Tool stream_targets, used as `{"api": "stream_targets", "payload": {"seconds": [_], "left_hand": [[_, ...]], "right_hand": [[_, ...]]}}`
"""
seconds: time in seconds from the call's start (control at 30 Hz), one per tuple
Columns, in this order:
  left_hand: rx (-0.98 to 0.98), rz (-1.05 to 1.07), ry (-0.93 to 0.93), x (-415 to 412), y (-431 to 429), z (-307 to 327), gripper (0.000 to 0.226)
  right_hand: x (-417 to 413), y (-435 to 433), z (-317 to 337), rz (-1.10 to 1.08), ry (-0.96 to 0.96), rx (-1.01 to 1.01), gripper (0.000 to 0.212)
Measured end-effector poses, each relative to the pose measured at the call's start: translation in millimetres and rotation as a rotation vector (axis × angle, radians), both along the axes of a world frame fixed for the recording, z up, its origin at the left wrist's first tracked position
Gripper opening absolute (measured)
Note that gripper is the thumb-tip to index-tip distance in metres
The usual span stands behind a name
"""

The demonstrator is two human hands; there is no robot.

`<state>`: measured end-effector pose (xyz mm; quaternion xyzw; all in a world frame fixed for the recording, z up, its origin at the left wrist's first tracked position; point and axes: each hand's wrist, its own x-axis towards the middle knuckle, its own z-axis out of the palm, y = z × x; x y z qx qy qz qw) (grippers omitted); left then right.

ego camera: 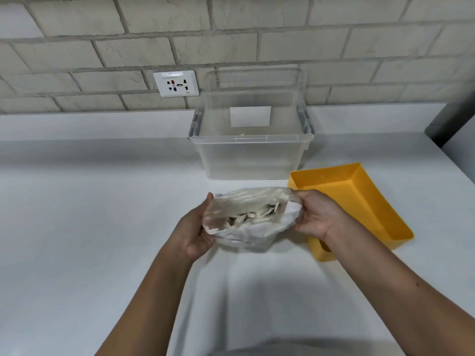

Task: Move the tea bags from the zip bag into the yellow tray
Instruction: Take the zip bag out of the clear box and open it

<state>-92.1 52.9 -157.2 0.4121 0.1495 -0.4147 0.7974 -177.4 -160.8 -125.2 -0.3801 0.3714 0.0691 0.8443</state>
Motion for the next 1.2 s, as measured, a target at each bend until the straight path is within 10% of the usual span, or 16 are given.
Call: {"api": "stream_targets", "payload": {"seconds": [0.17, 0.33, 0.53, 0.67, 1.03, 1.2], "left_hand": [[0.172, -0.003, -0.096, 0.2, 16.6, -24.6, 0.033], [0.684, 0.114, -0.908, -11.8, 27.1, -13.1, 0.005], [0.768, -0.322, -1.5, -12.3, 35.5, -7.3, 0.019], [0.821, -0.333, -1.572, 2.3, 37.4, -6.6, 0.049], [1.038, -0.296, -1.657, -8.4, 21.0, -11.2, 0.042], [1.012, -0.526, -1.446, -6.0, 27.2, -7.5, 0.043]], "right_hand": [[0.6, 3.6, -21.0, 0.063, 0.02, -0.142, 0.016], [-5.4, -0.9, -26.5, 0.015, -0.146, -0.475, 0.022], [-16.4, 3.7, -23.2, 0.268, -0.384, -1.087, 0.022], [-11.0, -2.2, -21.9, 0.222, -0.442, -1.164, 0.008], [-20.7, -3.3, -25.7, 0.484, -0.385, -1.551, 0.015], [-23.7, -2.9, -20.8, 0.696, -0.155, -1.587, 0.098]]}}
